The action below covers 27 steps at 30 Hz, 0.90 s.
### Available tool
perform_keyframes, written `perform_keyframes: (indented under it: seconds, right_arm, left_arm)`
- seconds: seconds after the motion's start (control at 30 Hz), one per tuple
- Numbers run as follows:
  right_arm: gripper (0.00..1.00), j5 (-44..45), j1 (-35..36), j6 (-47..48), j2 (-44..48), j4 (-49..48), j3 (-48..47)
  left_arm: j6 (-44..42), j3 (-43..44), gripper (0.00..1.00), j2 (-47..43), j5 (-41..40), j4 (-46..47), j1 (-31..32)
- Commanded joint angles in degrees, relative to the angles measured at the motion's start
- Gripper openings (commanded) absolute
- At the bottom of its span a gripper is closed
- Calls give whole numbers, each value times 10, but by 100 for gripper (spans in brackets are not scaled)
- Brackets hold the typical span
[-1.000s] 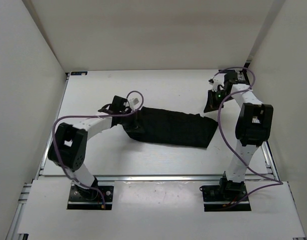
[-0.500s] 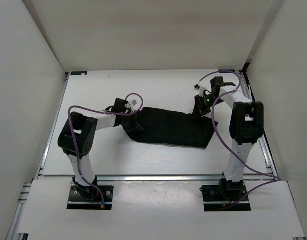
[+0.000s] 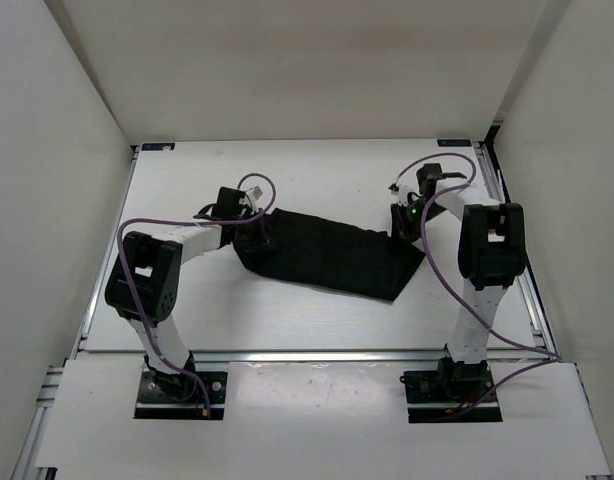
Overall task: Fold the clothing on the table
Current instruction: Fold the skirt
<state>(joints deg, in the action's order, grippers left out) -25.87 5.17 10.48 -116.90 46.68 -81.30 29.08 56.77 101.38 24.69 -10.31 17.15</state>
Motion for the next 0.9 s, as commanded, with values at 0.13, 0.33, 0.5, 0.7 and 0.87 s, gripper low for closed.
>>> perform_keyframes:
  seconds: [0.13, 0.33, 0.5, 0.7, 0.87]
  right_arm:
    - [0, -147, 4, 40, 47, 27, -141]
    - [0, -166, 34, 120, -2, 96, -151]
    - [0, -140, 49, 118, -44, 100, -156]
    - [0, -83, 68, 76, -105, 131, -165]
    - [0, 65, 67, 6, -125, 81, -193]
  left_arm:
    - [-12, 46, 12, -35, 12, 1, 26]
    - [-20, 53, 36, -56, -26, 2, 46]
    - [-35, 51, 33, -47, -70, -56, 12]
    - [-46, 62, 38, -12, -80, -74, -11]
    - [-52, 97, 38, 45, -91, -114, -5]
